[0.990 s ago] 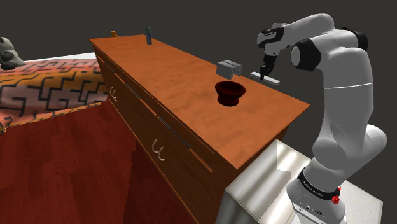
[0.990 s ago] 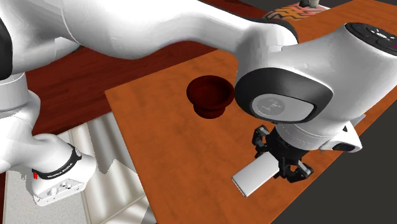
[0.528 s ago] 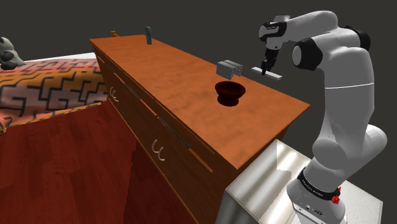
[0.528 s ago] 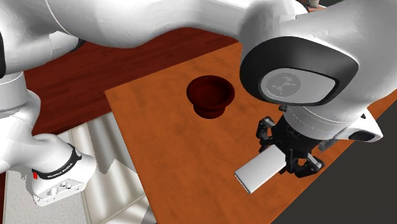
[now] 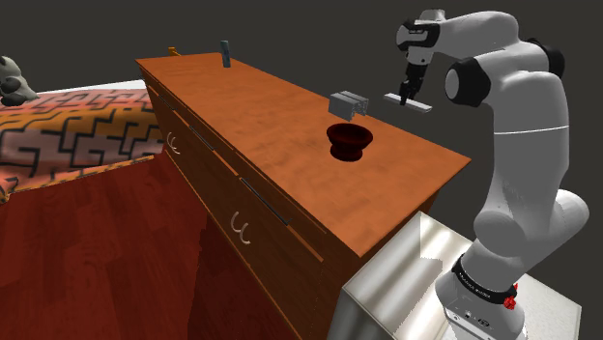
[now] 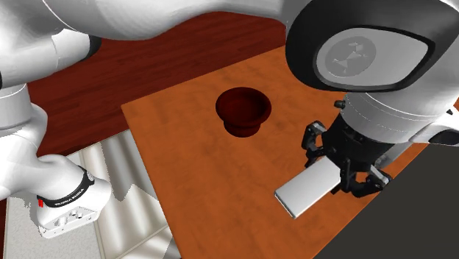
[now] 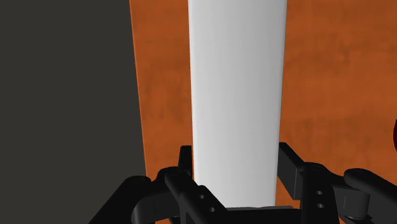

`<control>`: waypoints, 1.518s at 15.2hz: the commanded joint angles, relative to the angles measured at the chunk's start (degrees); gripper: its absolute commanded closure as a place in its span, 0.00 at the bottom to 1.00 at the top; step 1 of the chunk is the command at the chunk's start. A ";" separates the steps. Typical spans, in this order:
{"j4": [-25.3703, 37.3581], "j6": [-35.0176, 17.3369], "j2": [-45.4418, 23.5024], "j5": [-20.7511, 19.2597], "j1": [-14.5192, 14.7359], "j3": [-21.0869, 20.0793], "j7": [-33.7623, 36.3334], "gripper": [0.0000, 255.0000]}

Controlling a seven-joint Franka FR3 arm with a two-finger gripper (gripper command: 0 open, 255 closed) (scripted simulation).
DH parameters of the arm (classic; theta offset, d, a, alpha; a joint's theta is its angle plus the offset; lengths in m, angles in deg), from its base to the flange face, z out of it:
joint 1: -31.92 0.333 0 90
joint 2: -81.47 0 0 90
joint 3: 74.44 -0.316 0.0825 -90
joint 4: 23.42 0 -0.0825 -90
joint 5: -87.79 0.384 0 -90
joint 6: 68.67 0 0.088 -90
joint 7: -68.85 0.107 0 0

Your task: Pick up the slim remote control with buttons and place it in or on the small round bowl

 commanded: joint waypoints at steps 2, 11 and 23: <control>-1.04 0.43 1.58 -0.66 1.33 0.07 1.08 1.00; -17.73 -5.17 13.83 -6.37 13.62 -1.15 12.40 1.00; -27.41 -7.52 22.22 -10.82 25.05 -6.46 29.15 1.00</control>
